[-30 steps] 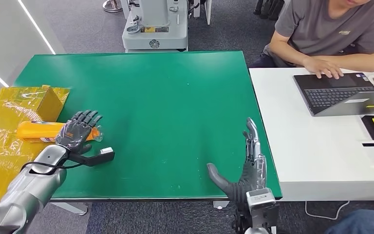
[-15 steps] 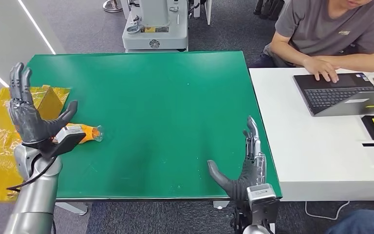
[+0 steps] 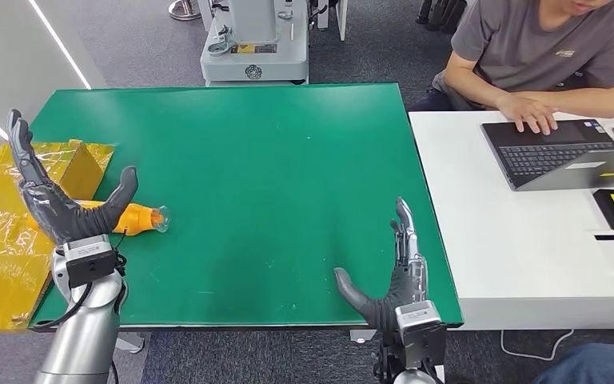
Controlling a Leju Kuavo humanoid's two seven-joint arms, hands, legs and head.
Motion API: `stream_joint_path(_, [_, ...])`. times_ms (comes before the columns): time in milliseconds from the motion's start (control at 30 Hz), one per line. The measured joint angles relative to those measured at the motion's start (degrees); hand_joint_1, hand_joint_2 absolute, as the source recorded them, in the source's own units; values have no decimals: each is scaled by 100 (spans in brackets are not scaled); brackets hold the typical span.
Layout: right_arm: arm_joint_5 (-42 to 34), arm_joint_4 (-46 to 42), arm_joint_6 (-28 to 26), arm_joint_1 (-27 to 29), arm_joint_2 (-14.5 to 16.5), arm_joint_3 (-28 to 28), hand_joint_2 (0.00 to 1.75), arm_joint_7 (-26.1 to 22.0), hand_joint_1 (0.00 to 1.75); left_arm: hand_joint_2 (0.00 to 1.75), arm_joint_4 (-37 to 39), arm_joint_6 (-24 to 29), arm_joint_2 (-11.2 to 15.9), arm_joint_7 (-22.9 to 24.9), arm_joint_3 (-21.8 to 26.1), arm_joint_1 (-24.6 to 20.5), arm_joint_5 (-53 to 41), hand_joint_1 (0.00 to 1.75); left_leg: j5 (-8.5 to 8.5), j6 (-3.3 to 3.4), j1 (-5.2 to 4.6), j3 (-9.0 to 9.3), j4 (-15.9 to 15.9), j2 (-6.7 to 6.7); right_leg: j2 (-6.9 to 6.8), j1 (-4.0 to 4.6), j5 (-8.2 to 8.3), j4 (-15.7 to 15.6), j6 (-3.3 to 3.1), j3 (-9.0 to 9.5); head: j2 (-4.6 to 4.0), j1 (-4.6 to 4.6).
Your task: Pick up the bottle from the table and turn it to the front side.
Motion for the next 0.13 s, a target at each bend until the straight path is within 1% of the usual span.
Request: stream_joint_path(133, [0,15,-1,0,0,0,175,0,0,175,-46,0,-8,1,-47,16,2,0,0,0,0,0,0,0,0,0,0,0,0,0,0,0])
